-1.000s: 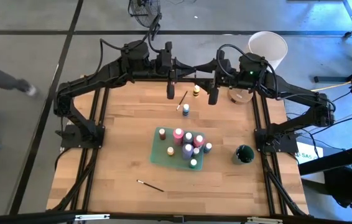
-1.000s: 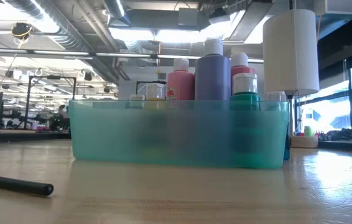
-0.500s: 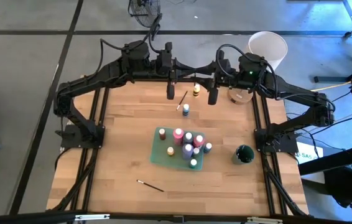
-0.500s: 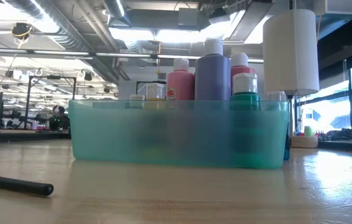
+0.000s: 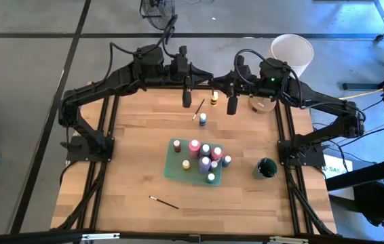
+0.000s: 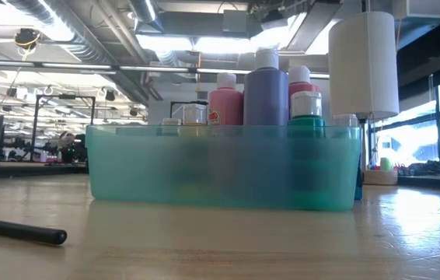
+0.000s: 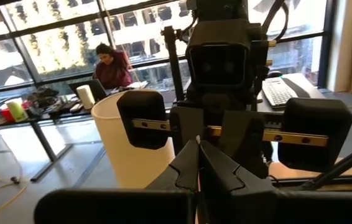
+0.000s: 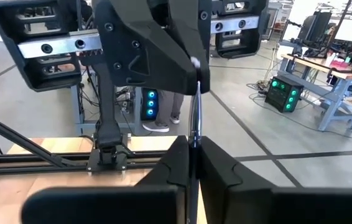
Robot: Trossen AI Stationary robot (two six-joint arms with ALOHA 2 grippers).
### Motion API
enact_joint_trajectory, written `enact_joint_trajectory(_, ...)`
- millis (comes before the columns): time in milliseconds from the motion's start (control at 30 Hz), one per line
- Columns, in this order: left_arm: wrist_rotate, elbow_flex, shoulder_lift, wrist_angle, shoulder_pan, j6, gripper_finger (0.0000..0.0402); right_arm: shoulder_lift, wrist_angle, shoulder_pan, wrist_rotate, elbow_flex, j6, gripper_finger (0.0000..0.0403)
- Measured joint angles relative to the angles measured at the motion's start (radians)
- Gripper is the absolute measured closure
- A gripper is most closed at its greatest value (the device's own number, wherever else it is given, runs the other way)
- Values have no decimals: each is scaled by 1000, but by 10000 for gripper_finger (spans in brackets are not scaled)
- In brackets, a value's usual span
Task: Pick & Place Paint Supplies
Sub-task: Put the black eyeshadow brush into the green cup
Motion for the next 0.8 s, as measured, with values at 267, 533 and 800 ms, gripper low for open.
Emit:
enact_joint_trajectory(267, -7, 0, 0, -13, 0, 26, 376, -3, -12, 0, 3, 0, 22, 387)
enact_joint_trajectory(533, -22, 0, 1, -11, 7, -2, 288, -30, -49, 0, 30, 0, 25, 387)
enact_joint_trajectory(800, -45, 0, -9, -28, 6, -16, 228, -140, -182, 0, 82, 0, 43, 387)
